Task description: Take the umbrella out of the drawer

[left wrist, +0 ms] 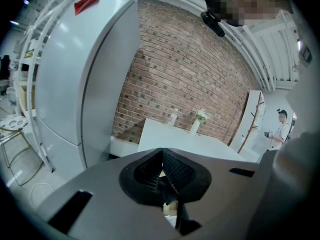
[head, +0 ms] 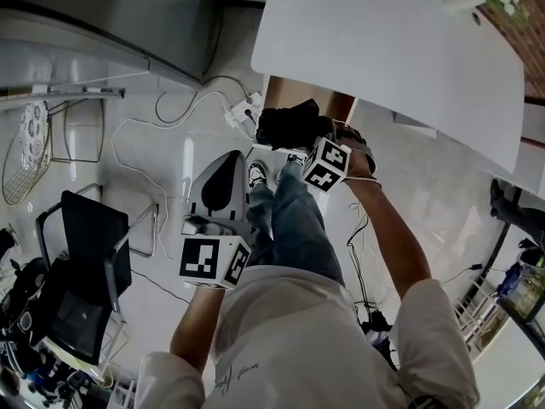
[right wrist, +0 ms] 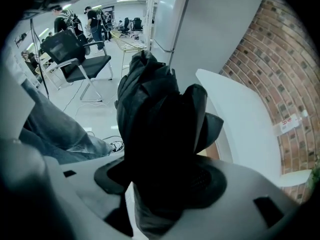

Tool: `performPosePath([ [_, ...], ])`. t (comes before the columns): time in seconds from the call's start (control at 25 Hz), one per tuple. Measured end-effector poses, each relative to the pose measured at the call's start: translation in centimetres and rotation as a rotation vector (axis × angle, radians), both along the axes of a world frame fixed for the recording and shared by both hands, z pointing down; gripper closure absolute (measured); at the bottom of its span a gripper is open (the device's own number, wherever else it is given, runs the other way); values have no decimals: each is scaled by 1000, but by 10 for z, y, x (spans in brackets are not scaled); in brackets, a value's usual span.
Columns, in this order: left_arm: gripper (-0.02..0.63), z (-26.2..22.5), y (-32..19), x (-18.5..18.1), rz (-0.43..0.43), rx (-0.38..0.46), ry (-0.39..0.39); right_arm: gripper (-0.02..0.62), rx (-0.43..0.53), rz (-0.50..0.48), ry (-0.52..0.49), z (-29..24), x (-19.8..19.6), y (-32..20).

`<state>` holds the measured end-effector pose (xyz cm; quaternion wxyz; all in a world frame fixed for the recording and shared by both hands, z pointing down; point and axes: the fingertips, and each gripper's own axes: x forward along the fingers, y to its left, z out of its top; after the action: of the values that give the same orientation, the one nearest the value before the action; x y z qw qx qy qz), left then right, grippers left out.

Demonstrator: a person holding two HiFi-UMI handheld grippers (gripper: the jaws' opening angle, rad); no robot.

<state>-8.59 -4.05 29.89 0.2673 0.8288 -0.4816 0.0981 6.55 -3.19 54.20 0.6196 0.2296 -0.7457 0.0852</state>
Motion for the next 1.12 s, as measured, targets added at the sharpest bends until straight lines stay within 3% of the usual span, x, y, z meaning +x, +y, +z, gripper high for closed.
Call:
performPosePath([
  [1.12,588,-39,14,15,76,35,8,311,42,208,-161,-88,4,19],
])
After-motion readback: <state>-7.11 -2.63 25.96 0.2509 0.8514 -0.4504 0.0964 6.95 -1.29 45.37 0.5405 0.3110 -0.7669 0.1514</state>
